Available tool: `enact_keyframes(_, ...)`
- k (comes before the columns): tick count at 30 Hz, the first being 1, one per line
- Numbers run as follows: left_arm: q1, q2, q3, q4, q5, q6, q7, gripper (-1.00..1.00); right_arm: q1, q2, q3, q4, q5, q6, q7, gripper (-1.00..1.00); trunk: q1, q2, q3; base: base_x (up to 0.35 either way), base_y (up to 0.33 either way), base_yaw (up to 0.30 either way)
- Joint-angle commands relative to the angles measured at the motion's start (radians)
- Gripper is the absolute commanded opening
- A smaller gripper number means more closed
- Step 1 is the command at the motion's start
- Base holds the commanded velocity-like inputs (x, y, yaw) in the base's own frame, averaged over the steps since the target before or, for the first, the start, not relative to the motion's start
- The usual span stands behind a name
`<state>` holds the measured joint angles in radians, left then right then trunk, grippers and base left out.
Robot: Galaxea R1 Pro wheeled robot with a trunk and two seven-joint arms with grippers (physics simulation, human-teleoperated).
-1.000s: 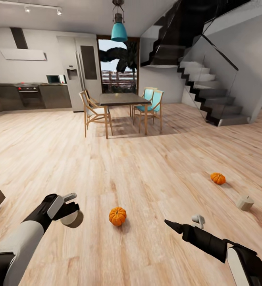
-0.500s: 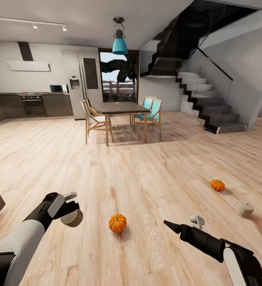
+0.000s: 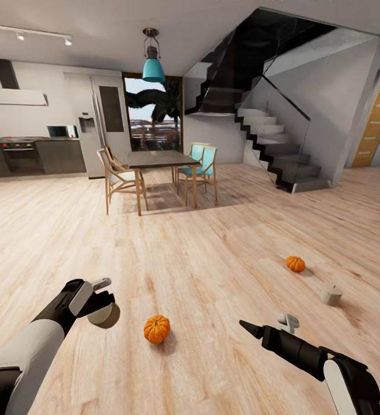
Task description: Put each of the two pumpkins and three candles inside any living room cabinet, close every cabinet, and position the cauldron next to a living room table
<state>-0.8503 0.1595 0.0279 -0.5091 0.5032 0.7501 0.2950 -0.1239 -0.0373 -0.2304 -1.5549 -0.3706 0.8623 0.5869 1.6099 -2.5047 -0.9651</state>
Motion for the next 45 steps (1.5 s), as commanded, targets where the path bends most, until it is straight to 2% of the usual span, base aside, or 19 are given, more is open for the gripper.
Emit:
enact_keyframes(1,0.0,0.001,0.002,-0.004,0.009,0.004,0.006,-1.0,-0.001,0.0,-0.001,0.0,-0.001,0.006,0.002,1.0,0.0,0.0,-0.001,0.173,0.0,-0.09)
enact_keyframes(17,0.001,0.002,0.002,-0.007,0.007,0.004,0.006,-1.0,-0.002,0.0,0.0,0.001,0.0,0.006,-0.002,1.0,0.0,0.0,0.0,0.238,0.0,-0.032)
enact_keyframes(31,0.001,0.002,0.001,-0.008,0.007,0.005,0.006,-1.0,-0.002,0.0,-0.001,0.009,-0.001,0.006,-0.032,1.0,0.0,0.0,0.005,0.225,0.057,-0.254)
enact_keyframes(45,0.001,-0.003,-0.005,-0.011,0.004,0.003,0.005,-1.0,-0.002,0.0,-0.003,0.018,-0.001,0.006,-0.034,1.0,0.0,0.0,0.014,0.027,0.005,-0.252)
